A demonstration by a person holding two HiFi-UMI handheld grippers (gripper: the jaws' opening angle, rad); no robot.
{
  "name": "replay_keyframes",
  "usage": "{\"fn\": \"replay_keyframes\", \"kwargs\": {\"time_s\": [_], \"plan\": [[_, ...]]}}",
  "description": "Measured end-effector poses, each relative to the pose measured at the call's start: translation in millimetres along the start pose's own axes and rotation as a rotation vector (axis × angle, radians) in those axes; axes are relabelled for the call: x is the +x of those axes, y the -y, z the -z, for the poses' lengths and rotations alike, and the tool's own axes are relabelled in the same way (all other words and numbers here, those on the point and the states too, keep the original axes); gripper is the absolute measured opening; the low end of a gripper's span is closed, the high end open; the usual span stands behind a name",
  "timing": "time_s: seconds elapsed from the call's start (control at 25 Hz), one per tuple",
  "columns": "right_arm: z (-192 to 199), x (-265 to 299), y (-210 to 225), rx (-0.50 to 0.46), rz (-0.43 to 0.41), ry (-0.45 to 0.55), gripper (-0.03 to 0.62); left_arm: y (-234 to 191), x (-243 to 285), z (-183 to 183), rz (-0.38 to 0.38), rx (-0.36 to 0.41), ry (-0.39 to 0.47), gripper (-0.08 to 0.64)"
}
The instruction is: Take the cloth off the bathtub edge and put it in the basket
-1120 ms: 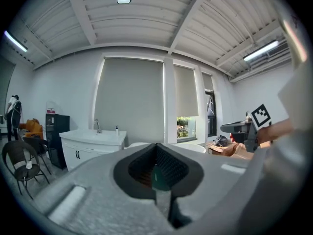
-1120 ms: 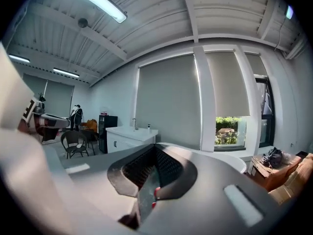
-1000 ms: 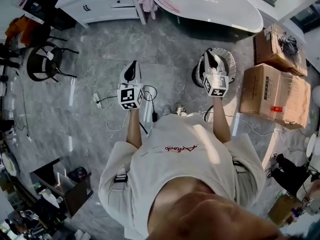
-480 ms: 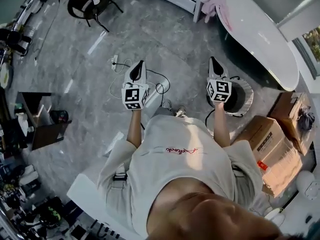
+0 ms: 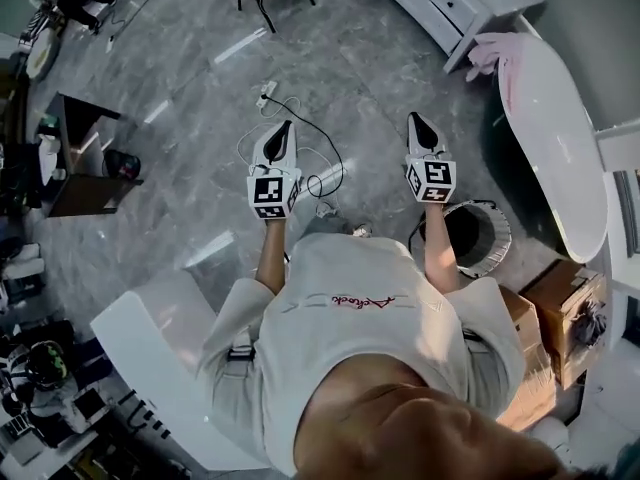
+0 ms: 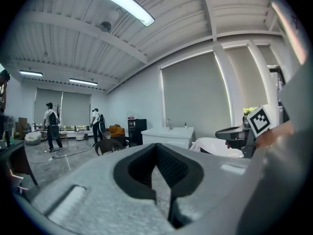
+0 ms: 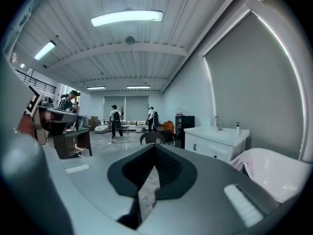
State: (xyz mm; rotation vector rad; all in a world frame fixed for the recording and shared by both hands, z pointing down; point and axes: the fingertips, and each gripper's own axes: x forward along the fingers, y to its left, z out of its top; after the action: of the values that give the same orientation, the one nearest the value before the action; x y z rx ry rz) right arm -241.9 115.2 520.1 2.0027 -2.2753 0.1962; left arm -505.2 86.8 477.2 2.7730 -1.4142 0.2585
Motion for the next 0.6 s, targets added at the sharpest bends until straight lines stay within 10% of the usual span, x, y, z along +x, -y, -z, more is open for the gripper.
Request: {"fn": "replay_keyframes", "kwargs": {"time_s": [0.6], "plan": [[-26.0, 125.1, -201.3, -0.099, -0.322, 0.008, 0.006, -162.9, -95.0, 29.3, -0.265, -0.053, 0.017, 0.0]]}}
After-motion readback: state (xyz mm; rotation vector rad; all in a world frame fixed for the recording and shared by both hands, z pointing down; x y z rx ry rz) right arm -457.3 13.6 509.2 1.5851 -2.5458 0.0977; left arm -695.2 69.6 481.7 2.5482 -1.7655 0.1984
